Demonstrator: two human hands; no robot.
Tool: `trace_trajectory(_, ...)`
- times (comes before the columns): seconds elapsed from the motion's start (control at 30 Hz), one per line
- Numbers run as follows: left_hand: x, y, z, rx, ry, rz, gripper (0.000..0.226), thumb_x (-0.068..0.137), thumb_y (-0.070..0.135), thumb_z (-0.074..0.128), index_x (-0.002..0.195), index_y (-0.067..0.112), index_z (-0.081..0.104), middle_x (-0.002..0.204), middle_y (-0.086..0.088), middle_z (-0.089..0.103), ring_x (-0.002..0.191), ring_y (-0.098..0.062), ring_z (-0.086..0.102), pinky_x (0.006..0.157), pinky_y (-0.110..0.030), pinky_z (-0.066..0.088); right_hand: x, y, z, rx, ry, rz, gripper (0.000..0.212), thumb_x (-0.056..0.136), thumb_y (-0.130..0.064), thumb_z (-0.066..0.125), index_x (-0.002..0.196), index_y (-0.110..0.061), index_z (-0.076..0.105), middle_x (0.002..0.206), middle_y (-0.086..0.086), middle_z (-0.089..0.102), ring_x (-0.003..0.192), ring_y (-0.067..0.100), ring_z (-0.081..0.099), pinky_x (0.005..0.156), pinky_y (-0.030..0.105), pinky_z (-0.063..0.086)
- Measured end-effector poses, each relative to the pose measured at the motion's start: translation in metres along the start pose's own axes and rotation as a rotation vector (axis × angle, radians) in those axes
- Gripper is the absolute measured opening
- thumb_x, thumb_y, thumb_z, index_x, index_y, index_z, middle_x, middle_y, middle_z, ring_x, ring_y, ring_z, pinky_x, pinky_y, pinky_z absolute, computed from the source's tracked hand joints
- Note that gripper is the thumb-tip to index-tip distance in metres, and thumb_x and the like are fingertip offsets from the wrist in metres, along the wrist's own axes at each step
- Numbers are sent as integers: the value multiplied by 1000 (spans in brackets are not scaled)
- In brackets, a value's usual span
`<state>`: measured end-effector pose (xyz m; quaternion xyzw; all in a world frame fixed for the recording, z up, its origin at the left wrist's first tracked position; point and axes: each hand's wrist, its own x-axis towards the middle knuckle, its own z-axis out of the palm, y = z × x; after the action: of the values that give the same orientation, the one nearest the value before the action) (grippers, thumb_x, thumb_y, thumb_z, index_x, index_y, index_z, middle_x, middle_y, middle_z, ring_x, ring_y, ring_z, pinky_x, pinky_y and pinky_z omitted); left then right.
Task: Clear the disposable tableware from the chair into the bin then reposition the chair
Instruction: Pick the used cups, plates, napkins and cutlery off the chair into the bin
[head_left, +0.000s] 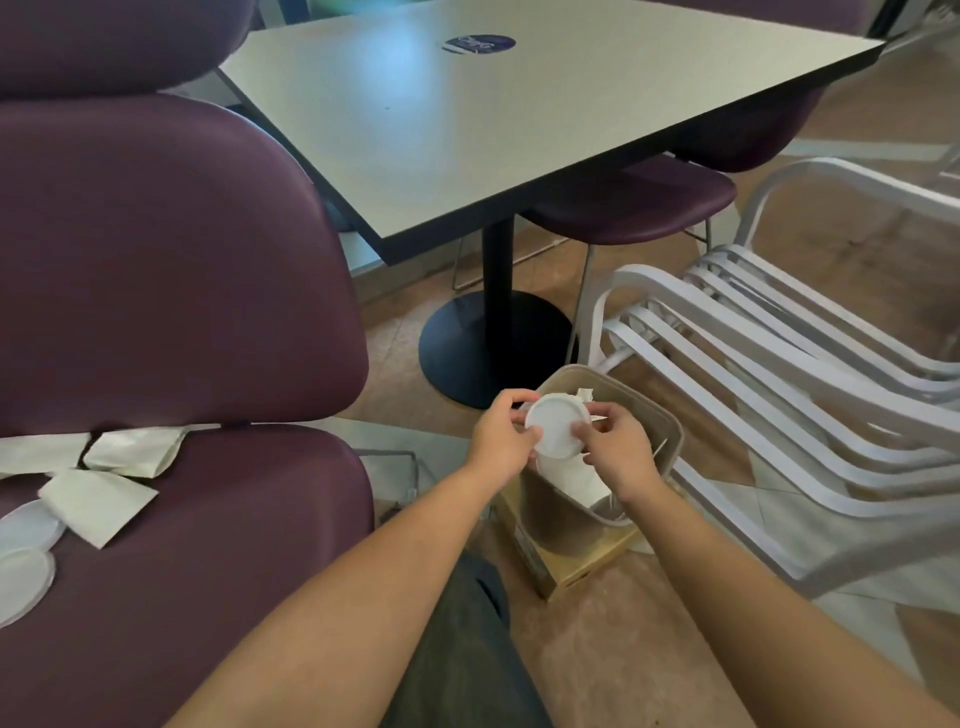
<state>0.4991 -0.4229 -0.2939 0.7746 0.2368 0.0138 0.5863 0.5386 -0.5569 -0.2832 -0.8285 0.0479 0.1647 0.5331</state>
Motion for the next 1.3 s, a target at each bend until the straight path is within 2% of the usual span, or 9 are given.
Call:
trace_trajectory(0.1,12,0,4,6,6,10,33,93,15,61,121,32,55,108,5,61,100,-14,60,86,-41,57,17,-3,-7,28,67,22,24,93,-16,61,116,-13,57,106,9,65,97,28,62,90,48,53)
trace_trajectory(0.23,22,-4,0,17,34,-3,36,95,21,58,130,28,53,112,6,58,103,-11,58,91,-33,52,41,-4,-13,123,203,104,23,92,-15,63,115,-15,59,115,9,65,104,30,62,94,48,52)
trace_trajectory(0.4,23,-15,-13,61,38,6,33,95,19,57,128,23,55,110,5,57,103,-11,57,81,-18,42,47,12,-12,-367,152,190,48,89,-34,57,134,-16,55,134,15,55,127,37,45,106,40,35)
trace_trajectory(0.5,20,-17,-23,99,52,22,31,95,18,56,126,23,57,112,3,59,103,-11,57,74,-12,38,34,5,-4,-416,89,81,48,92,-28,55,139,-18,50,142,15,45,134,37,32,109,40,27)
trace_trajectory(0.57,16,-17,-34,138,71,38,31,96,17,55,126,23,58,113,4,59,102,-9,56,80,-15,39,22,-6,7,-439,57,-28,45,94,-25,53,138,-18,51,142,15,45,133,36,31,108,40,27)
trace_trajectory(0.73,-2,-19,-77,259,144,105,31,95,19,56,125,27,58,115,7,59,100,-7,57,84,-20,43,-9,-42,51,-425,-65,-237,38,91,-23,56,129,-20,60,124,10,61,120,32,51,107,43,38)
trace_trajectory(0.83,-17,-20,-115,326,213,109,30,94,21,56,123,29,59,110,10,58,102,-10,58,90,-28,48,-30,-61,83,-453,-141,-334,42,88,-27,57,130,-23,59,128,5,62,111,28,59,101,43,46)
trace_trajectory(0.93,-37,-26,-160,396,306,115,32,90,21,59,122,28,60,112,4,60,106,-18,58,95,-42,48,-62,-79,119,-468,-230,-426,43,90,-22,57,133,-18,57,137,3,56,122,24,54,105,36,43)
trace_trajectory(1.3,-135,-86,-315,441,574,-45,33,89,19,61,122,25,61,114,1,60,108,-17,58,97,-38,47,-162,-114,256,-603,-520,-646,45,92,-23,55,136,-21,53,141,5,51,133,26,37,110,32,31)
